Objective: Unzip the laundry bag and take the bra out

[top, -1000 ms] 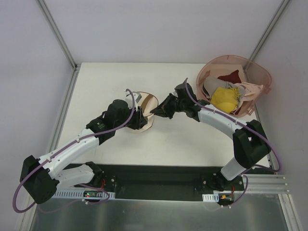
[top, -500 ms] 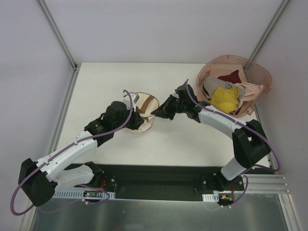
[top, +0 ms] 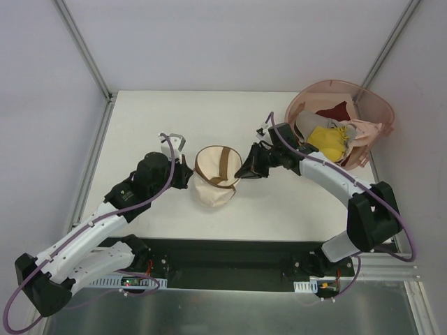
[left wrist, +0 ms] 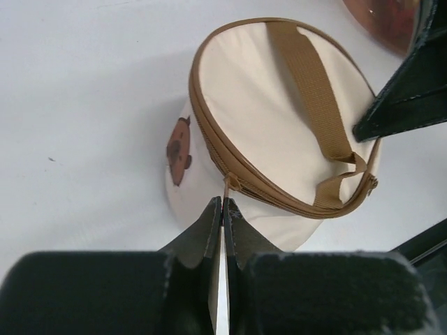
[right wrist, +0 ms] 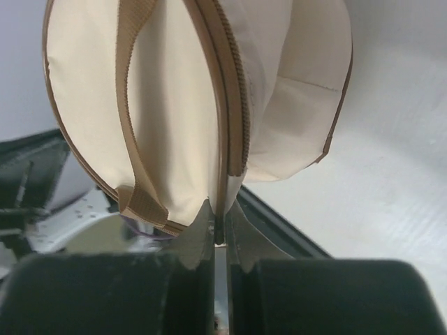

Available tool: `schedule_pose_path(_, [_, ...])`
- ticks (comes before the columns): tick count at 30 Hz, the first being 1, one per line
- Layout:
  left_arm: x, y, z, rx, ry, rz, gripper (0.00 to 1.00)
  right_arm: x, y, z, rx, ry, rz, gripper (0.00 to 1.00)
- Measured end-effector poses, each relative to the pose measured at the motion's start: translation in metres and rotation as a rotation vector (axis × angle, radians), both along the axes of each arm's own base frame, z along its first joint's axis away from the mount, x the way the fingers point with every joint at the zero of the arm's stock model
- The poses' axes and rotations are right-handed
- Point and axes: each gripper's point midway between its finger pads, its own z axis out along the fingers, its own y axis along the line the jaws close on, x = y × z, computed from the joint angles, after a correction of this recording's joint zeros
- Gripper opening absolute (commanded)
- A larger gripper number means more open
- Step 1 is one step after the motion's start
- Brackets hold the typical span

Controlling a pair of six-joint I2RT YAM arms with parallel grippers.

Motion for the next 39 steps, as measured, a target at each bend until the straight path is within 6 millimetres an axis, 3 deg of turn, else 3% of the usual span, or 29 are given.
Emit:
schedule_pose_path(7, [0.003, 0.008, 0.000, -0.004, 0.007, 0.013, 0.00, 0.009, -0.031, 0.007, -0.186, -0.228, 0.136, 0.03])
schedule_pose_path(9, [0.006, 0.008, -0.005, 0.004, 0.024, 0.018, 0.00, 0.014, -0.040, 0.008, -0.247, -0.273, 0.148, 0.32])
schedule_pose_path(10, [0.007, 0.007, -0.010, 0.009, 0.041, 0.015, 0.00, 0.017, -0.043, 0.010, -0.273, -0.293, 0.152, 0.61])
schedule_pose_path(13, [0.006, 0.000, -0.023, 0.012, 0.095, -0.001, 0.00, 0.025, -0.051, 0.016, -0.337, -0.352, 0.148, 0.78])
schedule_pose_path(16, [0.004, -0.005, -0.026, -0.002, 0.122, -0.015, 0.00, 0.023, -0.062, 0.024, -0.417, -0.425, 0.134, 0.79])
schedule_pose_path(21, [0.002, -0.009, -0.026, -0.023, 0.138, -0.029, 0.00, 0.007, -0.069, 0.064, -0.457, -0.614, 0.122, 0.75])
schedule_pose_path(24, [0.002, -0.010, -0.027, -0.023, 0.142, -0.029, 0.00, -0.004, -0.070, 0.085, -0.474, -0.748, 0.137, 0.74])
schedule_pose_path(26, [0.002, -0.010, -0.027, -0.025, 0.139, -0.029, 0.00, -0.014, -0.063, 0.089, -0.491, -0.828, 0.180, 0.74])
schedule_pose_path(30, [0.003, -0.011, -0.026, -0.028, 0.135, -0.030, 0.00, -0.031, -0.046, 0.072, -0.537, -0.906, 0.277, 0.73])
schedule_pose_path(35, [0.001, -0.014, -0.025, -0.036, 0.139, -0.046, 0.00, -0.029, -0.055, 0.018, -0.640, -0.865, 0.288, 0.71])
schedule_pose_path(39, [-0.001, -0.016, -0.025, -0.047, 0.147, -0.062, 0.00, -0.029, -0.046, -0.002, -0.666, -0.882, 0.302, 0.64])
